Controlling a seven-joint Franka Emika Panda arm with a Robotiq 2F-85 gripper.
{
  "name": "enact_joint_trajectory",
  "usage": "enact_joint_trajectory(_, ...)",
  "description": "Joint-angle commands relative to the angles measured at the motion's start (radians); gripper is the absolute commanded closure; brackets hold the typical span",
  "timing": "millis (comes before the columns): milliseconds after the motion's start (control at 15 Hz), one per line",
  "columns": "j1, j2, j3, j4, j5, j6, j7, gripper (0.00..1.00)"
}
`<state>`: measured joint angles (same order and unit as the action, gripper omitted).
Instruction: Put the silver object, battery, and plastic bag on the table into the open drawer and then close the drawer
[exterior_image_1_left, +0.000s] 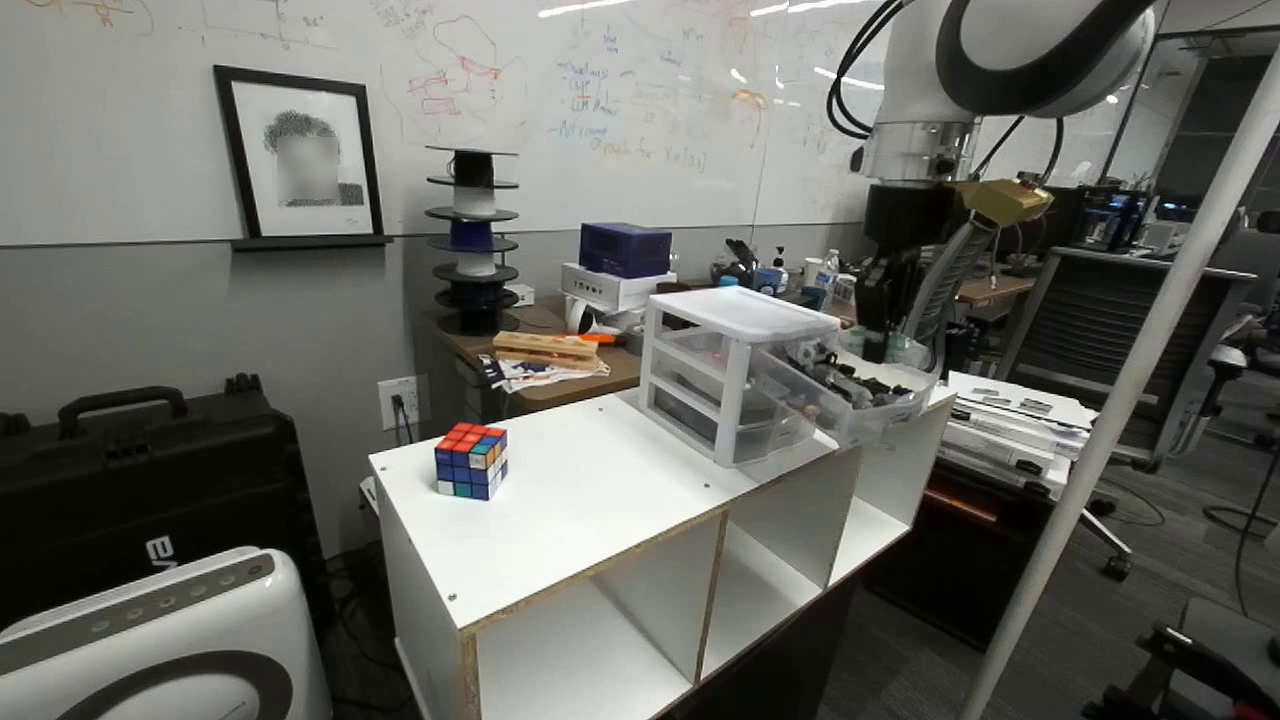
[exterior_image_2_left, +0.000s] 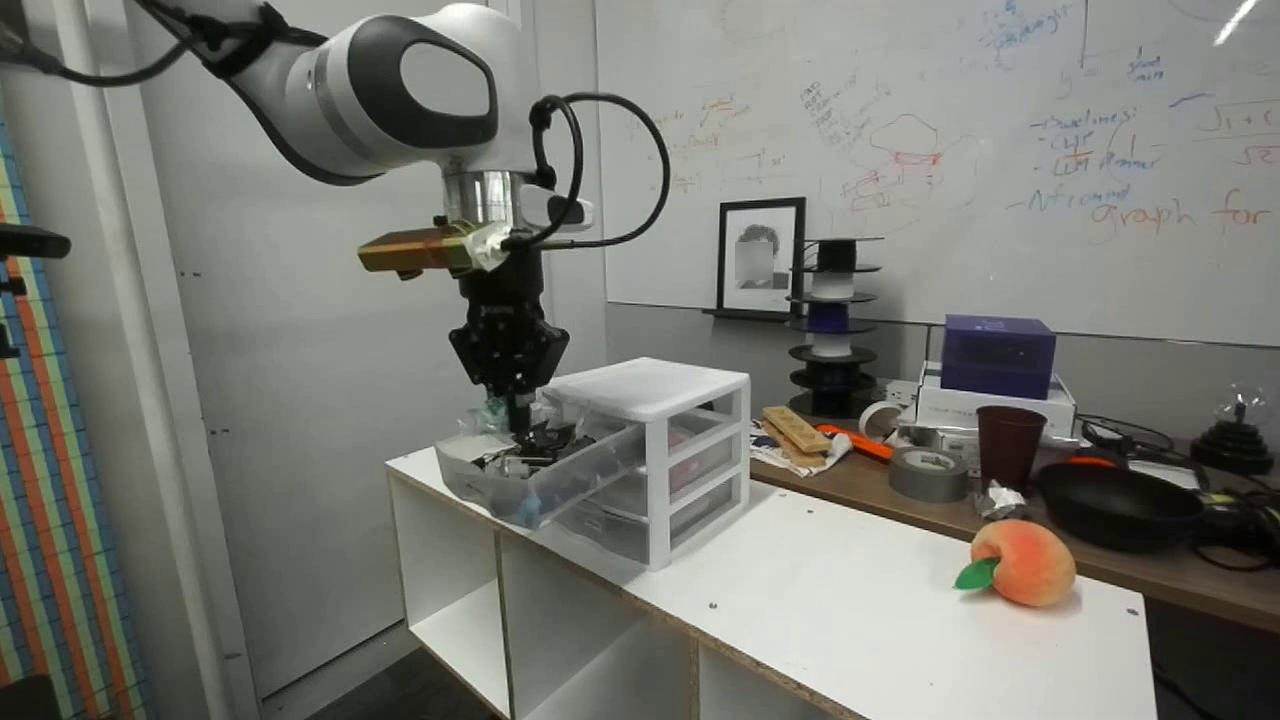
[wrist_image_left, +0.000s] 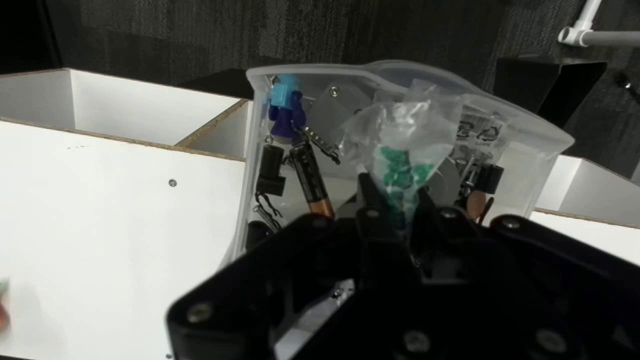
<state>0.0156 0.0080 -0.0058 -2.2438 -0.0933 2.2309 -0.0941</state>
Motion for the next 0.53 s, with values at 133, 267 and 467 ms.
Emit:
enact_joint_trajectory(133,-0.017,0.068,0.001,0.007,0.047,0.094,-0.038,0.96)
enact_joint_trajectory(267,-0.016,0.085,0.005,0.011,0.068,0.133,-0.032,0.96)
enact_joint_trajectory(467,-0.015,0.123,0.008,0.027,0.081,0.191,-0.022,0.96)
